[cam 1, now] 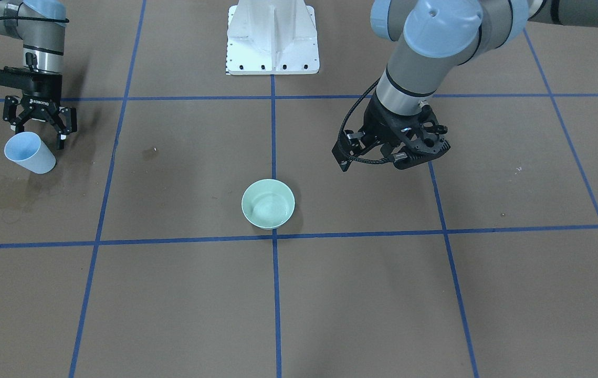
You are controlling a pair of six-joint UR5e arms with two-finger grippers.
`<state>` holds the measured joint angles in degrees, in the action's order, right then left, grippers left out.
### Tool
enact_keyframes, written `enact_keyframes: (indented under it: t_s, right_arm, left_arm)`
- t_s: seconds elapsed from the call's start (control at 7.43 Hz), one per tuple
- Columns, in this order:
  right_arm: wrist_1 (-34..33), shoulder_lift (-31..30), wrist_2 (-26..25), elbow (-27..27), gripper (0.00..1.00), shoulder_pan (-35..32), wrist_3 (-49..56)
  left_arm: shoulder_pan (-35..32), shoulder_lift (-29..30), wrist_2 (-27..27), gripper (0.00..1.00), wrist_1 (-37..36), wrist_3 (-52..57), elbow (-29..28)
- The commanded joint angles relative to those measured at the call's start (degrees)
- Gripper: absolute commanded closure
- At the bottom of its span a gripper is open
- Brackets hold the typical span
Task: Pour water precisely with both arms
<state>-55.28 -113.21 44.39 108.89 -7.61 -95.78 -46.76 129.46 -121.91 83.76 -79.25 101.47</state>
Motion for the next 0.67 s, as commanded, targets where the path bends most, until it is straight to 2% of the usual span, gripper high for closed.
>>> enact_keyframes:
  t_s: [0.0,0.54]
  right_arm:
    - [0.00,0.71,0.26,-0.70,0.00,-1.18,1.12]
    - [0.00,0.71,0.26,-0.87,0.00,-3.20,3.22]
  left_arm:
    - [0.00,0.00,0.00,0.00,0.00,-0.03,0.04]
    - [0.09,0.00,0.09,0.00,0.00,-0.11,0.04]
